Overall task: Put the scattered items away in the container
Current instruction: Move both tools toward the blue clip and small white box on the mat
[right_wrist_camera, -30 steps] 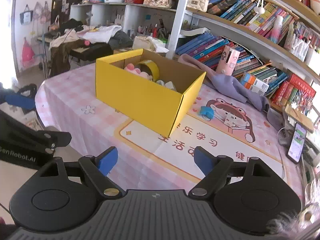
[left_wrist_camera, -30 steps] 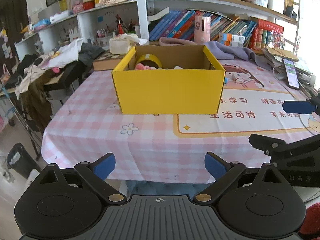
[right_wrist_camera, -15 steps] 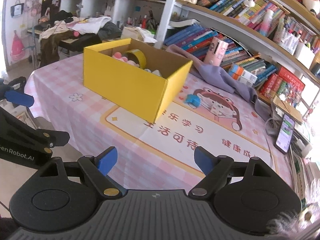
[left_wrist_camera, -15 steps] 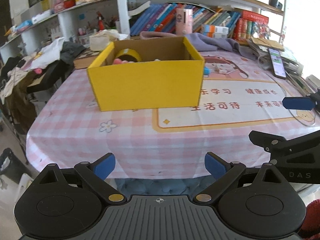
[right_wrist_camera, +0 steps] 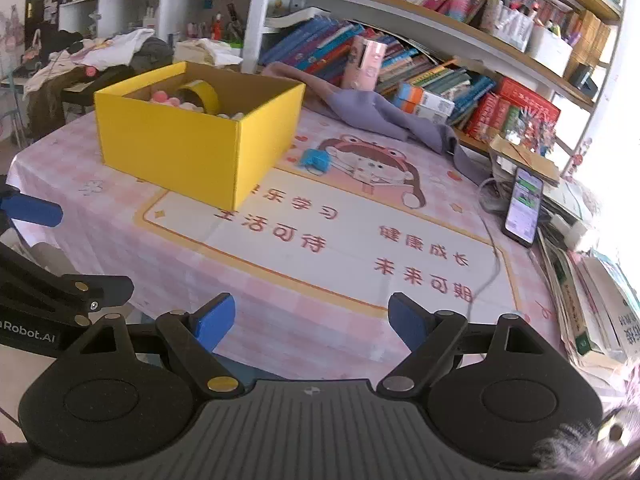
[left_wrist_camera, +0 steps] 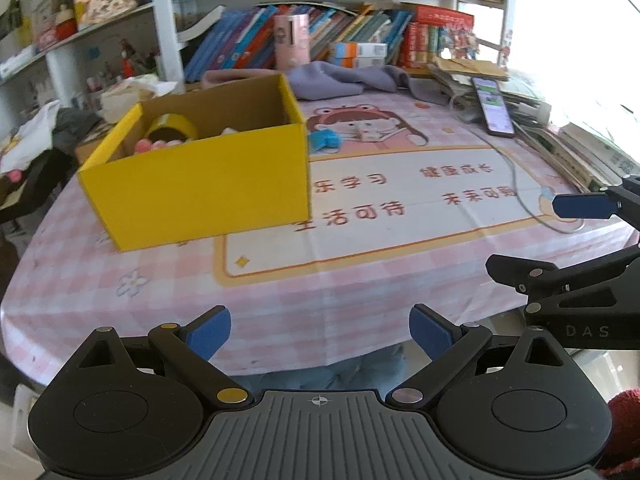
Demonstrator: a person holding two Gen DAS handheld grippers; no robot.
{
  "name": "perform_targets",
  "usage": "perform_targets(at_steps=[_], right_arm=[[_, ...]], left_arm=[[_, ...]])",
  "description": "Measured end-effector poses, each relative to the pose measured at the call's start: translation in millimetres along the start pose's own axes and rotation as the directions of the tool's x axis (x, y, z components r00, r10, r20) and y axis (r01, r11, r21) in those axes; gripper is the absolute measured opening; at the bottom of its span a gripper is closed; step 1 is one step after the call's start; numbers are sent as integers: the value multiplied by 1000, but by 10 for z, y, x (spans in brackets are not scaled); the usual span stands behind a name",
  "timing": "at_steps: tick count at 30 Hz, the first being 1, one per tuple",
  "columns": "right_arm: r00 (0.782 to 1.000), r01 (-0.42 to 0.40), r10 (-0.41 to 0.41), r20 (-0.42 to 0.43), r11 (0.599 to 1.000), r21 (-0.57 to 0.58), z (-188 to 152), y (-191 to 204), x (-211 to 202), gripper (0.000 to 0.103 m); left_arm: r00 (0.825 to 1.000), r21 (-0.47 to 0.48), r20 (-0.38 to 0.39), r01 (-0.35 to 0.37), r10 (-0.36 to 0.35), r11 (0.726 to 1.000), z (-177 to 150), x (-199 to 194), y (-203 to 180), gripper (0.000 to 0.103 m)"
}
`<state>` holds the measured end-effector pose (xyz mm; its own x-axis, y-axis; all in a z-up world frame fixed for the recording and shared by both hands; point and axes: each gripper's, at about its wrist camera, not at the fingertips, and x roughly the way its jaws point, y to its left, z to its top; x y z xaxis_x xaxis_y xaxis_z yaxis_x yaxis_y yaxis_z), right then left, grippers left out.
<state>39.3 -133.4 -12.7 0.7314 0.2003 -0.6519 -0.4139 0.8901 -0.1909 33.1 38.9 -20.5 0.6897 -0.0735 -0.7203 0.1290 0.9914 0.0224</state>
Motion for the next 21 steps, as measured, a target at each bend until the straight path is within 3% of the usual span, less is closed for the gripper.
perform_targets(at_steps=[7,15,21], right_arm=[[999,35,-33,-28,997,74,-35,-272,53,81],[999,28,-24,-38,993,117,15,-523,230,58],[1000,8,-5,-22,992,127,159,-722,441,56]], left_arm=[[998,65,5,59,-59,996,105,105,-231,98],[996,125,27,81,-85,989,276,251,-449,97],[995,141,72,61,-71,988,474,405,-550,96]])
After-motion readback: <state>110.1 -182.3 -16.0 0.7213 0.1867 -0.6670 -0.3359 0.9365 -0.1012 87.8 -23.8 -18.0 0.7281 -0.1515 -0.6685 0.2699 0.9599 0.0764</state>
